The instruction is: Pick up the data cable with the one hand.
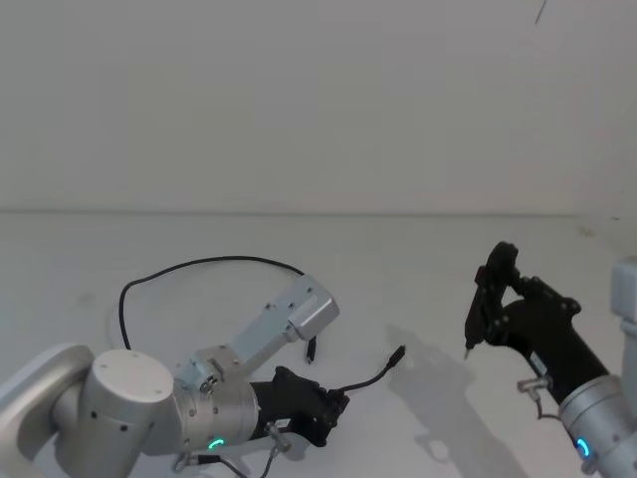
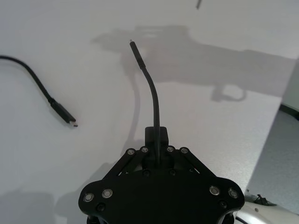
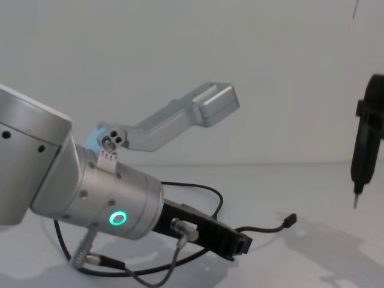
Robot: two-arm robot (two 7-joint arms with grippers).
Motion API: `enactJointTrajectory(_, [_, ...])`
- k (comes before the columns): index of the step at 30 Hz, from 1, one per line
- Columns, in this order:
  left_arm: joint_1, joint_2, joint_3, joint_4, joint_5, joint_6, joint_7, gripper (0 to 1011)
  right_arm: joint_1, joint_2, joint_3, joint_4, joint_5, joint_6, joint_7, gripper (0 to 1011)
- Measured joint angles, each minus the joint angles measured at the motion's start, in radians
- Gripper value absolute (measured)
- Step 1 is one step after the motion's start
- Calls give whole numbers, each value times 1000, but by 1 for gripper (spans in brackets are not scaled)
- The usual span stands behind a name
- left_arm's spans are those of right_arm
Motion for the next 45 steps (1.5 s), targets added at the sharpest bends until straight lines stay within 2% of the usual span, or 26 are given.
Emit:
enactJointTrajectory(7, [-12, 42, 8, -21, 9, -56, -62, 36, 14, -7, 34, -46, 54, 42, 16, 279])
enactJointTrajectory(13, [-28, 87, 16, -46, 9, -102, -131, 36, 30, -14, 67, -86, 125, 98, 35, 279])
enactJointTrajectory(16, [-32, 99, 19, -53, 7, -114, -151, 36, 39, -18, 83, -103, 170, 141, 41, 279])
enactJointTrajectory(17, [-34, 106, 20, -58, 6, -121, -162, 36, 39, -18, 83, -103, 170, 141, 41, 279])
enactJointTrajectory(28, [-45, 136, 26, -77, 0, -150, -207, 36, 69, -40, 121, -121, 296, 285, 25, 279])
enactJointTrajectory(35, [-49, 146, 28, -83, -2, -160, -222, 36, 81, -44, 127, -110, 335, 333, 13, 279])
enactJointTrajectory(45, [-51, 153, 30, -87, -3, -167, -233, 36, 94, -42, 127, -92, 366, 369, 4, 279])
